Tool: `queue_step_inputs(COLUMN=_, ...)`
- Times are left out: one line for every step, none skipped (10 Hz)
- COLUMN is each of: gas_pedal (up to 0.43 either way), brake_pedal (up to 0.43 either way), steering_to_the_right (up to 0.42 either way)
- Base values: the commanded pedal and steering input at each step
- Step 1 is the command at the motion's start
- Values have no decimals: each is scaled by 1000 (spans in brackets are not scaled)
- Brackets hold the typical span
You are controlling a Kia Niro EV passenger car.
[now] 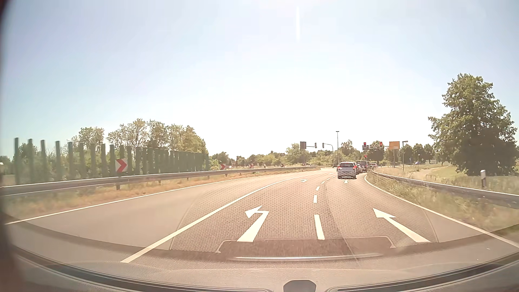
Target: Follow the waypoints while adhering to traffic rules and regulations
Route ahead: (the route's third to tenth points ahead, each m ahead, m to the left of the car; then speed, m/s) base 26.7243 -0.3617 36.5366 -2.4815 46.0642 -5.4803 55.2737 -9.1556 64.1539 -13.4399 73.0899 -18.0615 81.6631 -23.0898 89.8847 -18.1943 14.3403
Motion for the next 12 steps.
queue_step_inputs(gas_pedal=0, brake_pedal=207, steering_to_the_right=29)
queue_step_inputs(gas_pedal=0, brake_pedal=207, steering_to_the_right=31)
queue_step_inputs(gas_pedal=0, brake_pedal=213, steering_to_the_right=32)
queue_step_inputs(gas_pedal=0, brake_pedal=213, steering_to_the_right=34)
queue_step_inputs(gas_pedal=0, brake_pedal=220, steering_to_the_right=36)
queue_step_inputs(gas_pedal=0, brake_pedal=226, steering_to_the_right=37)
queue_step_inputs(gas_pedal=0, brake_pedal=226, steering_to_the_right=37)
queue_step_inputs(gas_pedal=0, brake_pedal=232, steering_to_the_right=36)
queue_step_inputs(gas_pedal=0, brake_pedal=238, steering_to_the_right=36)
queue_step_inputs(gas_pedal=0, brake_pedal=238, steering_to_the_right=34)
queue_step_inputs(gas_pedal=0, brake_pedal=244, steering_to_the_right=34)
queue_step_inputs(gas_pedal=0, brake_pedal=244, steering_to_the_right=34)
